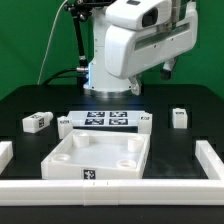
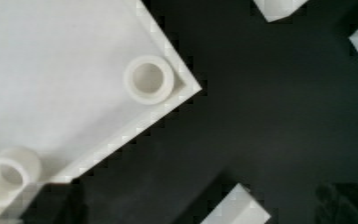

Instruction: Assemble one leg

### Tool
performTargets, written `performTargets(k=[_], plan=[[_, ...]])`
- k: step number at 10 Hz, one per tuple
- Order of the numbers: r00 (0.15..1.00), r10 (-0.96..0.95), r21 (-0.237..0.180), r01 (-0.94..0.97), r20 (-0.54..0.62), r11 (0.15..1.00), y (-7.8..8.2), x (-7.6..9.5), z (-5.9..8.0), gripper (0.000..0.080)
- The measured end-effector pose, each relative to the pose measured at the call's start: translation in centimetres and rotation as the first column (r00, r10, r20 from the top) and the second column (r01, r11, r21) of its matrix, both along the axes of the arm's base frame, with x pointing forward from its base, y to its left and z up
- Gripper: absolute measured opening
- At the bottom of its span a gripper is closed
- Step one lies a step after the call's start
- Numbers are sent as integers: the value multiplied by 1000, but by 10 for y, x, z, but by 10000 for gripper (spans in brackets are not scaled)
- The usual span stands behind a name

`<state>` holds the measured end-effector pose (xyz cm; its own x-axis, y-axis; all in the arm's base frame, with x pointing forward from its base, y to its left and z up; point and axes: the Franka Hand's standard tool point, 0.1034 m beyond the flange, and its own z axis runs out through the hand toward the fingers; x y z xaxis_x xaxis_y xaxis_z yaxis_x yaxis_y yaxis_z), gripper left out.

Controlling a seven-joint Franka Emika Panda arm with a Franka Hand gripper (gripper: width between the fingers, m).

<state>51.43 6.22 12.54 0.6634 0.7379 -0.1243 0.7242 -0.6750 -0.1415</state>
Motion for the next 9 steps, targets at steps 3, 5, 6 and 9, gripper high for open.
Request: performTargets(k=[3, 5, 6, 9], plan=[[985, 166, 37, -167, 40, 985, -17, -17, -31, 650], [974, 219, 47, -222, 57, 974, -31, -19, -45, 650], [975, 215, 46, -218, 58, 975, -30, -19, -44, 650], [972, 226, 47, -229, 60, 972, -31, -19, -45, 650]])
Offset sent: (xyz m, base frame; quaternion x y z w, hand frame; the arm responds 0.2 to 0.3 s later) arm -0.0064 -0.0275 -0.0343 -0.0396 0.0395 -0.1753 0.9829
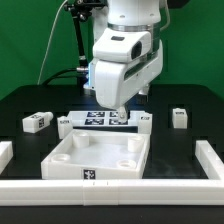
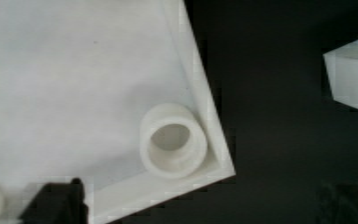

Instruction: Assemble one leg

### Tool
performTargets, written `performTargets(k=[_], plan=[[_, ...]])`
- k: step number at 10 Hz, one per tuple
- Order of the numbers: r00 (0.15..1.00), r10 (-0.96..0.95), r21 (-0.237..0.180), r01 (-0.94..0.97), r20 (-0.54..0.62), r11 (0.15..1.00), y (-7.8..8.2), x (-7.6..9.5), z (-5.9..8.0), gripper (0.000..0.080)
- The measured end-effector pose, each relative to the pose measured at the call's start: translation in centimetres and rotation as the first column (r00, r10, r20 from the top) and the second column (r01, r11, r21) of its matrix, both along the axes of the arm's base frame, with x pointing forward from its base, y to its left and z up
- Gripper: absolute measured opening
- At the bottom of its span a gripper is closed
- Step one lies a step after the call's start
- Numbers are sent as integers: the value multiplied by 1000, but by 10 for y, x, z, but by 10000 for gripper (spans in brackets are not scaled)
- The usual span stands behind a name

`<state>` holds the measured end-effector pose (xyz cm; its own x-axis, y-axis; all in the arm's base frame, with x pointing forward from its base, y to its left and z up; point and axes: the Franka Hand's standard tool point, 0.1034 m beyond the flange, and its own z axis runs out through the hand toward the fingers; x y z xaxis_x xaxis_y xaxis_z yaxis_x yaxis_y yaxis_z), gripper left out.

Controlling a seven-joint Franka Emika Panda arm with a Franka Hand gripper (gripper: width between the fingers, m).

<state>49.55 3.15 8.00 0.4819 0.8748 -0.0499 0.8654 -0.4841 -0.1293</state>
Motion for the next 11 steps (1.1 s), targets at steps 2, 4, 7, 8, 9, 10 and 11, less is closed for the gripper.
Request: performTargets(k=[2, 4, 7, 8, 9, 10, 11], plan=[[988, 143, 5, -144, 64, 990, -5, -1, -14, 650], [980, 189, 9, -190, 65, 982, -13, -7, -29, 650], [977, 209, 14, -209, 40, 978, -29, -13, -51, 650], [979, 203, 18, -204, 28, 979, -31, -17, -59, 650], [979, 202, 19, -203, 32, 979, -30, -18, -62, 650], [979, 200, 20, -201, 32, 979, -30, -20, -67, 650], [980, 197, 22, -197, 27, 980, -32, -21, -70, 650]])
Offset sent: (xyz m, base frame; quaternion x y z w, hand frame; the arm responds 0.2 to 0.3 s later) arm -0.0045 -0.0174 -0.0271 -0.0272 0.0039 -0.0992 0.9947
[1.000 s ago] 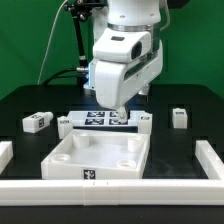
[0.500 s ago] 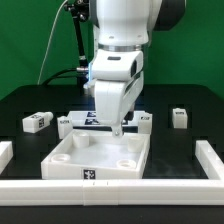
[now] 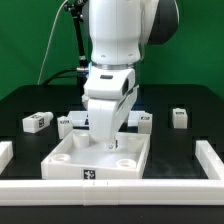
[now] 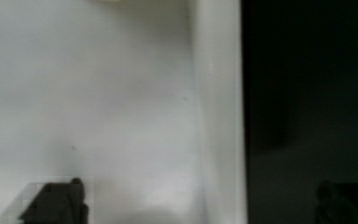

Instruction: Assemble one leg

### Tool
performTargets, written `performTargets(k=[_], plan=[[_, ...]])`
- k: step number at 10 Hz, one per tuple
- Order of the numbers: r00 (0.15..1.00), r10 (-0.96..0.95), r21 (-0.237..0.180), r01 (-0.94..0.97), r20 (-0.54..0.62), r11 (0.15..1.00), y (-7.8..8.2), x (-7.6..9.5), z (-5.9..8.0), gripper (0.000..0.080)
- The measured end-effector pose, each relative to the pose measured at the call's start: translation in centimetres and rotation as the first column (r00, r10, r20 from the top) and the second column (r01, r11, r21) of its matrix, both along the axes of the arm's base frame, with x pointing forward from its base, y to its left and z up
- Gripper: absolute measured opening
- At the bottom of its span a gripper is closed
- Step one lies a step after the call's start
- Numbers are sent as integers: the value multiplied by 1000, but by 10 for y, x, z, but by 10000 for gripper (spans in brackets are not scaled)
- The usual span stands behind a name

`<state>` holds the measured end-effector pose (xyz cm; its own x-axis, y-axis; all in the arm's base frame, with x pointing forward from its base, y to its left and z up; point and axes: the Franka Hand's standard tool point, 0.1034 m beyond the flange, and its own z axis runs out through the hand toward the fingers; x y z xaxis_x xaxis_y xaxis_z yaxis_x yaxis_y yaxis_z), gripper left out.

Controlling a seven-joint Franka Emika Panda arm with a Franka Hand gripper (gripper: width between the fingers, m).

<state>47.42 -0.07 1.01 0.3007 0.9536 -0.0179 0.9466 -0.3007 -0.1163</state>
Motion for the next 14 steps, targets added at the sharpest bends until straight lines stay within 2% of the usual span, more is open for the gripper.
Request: performTargets(k=[2, 3, 4, 5, 6, 7, 8, 14], plan=[[1000, -3, 0, 3, 5, 1000, 0, 2, 2, 650], [1000, -3, 0, 3, 3, 1000, 0, 2, 1, 536], [1000, -3, 0, 3, 3, 1000, 0, 1, 1, 536], [1000, -3, 0, 3, 2, 1000, 0, 1, 1, 352], [1000, -3, 0, 3, 2, 1000, 0, 1, 1, 352], [1000, -3, 0, 3, 2, 1000, 0, 1, 0, 174], [1000, -3, 0, 3, 9, 1000, 0, 3, 1, 66], [1000, -3, 0, 3, 12, 1000, 0, 4, 2, 66]])
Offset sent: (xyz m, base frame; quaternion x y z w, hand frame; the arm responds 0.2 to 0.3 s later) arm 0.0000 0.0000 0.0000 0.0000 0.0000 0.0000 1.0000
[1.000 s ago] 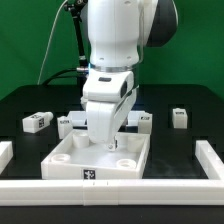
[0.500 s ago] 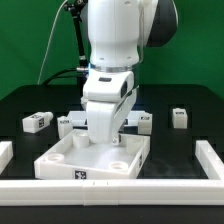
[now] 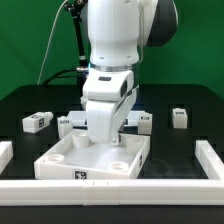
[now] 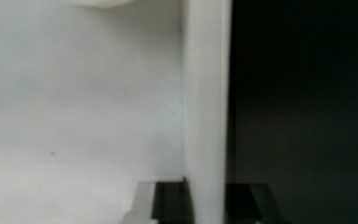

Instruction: Assemble one leg

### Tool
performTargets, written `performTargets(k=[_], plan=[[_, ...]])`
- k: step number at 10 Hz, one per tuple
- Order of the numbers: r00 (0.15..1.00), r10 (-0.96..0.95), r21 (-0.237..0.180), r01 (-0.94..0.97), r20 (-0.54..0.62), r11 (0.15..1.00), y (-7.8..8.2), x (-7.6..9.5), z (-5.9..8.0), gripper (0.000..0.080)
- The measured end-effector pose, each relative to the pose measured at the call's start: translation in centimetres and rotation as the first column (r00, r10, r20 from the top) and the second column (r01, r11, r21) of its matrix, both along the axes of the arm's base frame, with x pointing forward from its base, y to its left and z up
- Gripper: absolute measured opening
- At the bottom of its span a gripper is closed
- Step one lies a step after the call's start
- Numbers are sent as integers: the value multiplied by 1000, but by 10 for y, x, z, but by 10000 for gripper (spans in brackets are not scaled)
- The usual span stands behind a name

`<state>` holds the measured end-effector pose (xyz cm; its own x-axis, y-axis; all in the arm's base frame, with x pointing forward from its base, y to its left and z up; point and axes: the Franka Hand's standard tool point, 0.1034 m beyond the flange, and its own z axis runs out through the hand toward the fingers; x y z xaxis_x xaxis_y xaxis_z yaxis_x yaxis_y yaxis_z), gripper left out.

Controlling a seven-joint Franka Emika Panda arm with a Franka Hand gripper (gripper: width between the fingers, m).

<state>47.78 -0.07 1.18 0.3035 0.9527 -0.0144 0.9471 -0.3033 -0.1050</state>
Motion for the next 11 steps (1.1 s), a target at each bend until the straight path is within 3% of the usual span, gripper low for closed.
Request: performTargets(k=[3, 6, 11], plan=[[994, 111, 12, -111, 9, 994, 3, 5, 0, 67], [974, 226, 6, -226, 33, 974, 28, 20, -1, 67], [975, 221, 6, -221, 33, 975, 26, 20, -1, 67]])
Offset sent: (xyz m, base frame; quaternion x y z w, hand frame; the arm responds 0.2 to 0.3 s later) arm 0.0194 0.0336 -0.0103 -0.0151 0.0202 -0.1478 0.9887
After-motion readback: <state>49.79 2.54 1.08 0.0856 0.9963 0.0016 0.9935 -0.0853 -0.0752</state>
